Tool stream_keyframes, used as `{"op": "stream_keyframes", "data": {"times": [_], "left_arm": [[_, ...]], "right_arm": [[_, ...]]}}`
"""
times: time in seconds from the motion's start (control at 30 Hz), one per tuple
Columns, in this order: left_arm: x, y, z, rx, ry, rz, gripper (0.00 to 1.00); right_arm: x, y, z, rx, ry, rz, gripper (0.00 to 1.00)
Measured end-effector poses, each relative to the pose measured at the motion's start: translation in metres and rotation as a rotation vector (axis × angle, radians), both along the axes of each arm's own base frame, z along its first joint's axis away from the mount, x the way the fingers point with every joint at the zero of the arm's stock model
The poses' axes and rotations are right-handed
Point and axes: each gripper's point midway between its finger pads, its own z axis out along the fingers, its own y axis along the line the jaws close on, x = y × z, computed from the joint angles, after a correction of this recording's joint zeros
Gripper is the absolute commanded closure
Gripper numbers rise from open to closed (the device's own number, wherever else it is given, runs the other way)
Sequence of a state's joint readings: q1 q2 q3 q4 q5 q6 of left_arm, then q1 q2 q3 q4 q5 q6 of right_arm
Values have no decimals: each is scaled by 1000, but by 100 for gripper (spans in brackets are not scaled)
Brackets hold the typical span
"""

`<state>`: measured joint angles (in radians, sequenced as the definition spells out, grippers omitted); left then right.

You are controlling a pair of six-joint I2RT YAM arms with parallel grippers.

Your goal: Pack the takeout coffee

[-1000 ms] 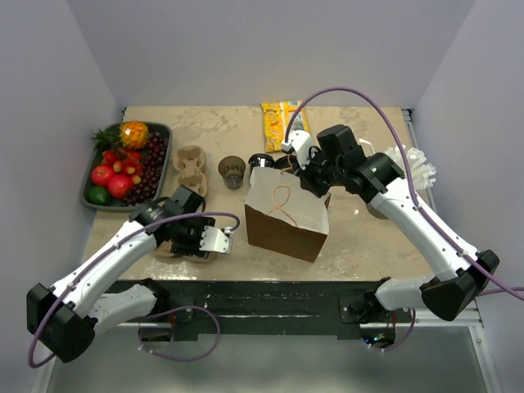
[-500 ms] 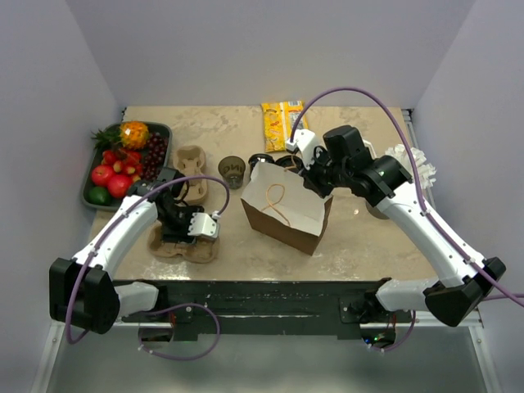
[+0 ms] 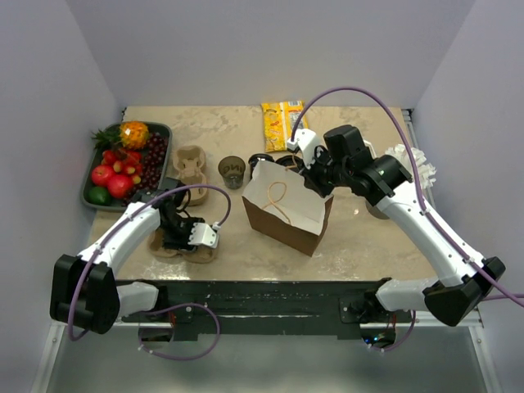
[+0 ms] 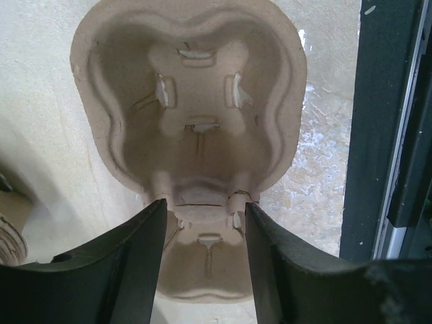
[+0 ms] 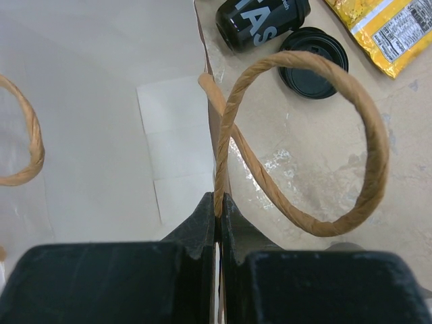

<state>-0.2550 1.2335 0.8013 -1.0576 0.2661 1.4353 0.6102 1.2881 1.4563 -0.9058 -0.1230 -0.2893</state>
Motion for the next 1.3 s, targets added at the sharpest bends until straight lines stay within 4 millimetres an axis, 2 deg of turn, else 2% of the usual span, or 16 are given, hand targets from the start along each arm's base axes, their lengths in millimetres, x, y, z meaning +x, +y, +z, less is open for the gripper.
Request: {"op": "stream_keyframes", "data": {"times": [0.3,0.57,0.97,1.07,1.1,1.17,1.2,1.3], "left_arm": [[8,0,-5,5,-20,6,52],[2,6,-14,30,3,9,54],[2,9,-15,41,-4,10,78],[-3,9,-8,33,1,15,84],[-4,8,-2,25,-8,15,89],[-3,5,13,-3,-40,14,93],[-3,2,21,-20,-58,15,98],[-4,-7,48,-84,-103,15,100]], "right_arm": [[2,1,-4,-6,11,-1,100],[3,1,-6,-10,16,-2,100],[4,1,-7,-12,18,-4,100],[5,1,-7,-14,19,-5,100],[5,1,-7,-14,19,-5,100],[5,1,-7,-15,18,-6,100],[5,1,-7,-16,17,-4,100],[6,0,-7,-24,10,3,100]]}}
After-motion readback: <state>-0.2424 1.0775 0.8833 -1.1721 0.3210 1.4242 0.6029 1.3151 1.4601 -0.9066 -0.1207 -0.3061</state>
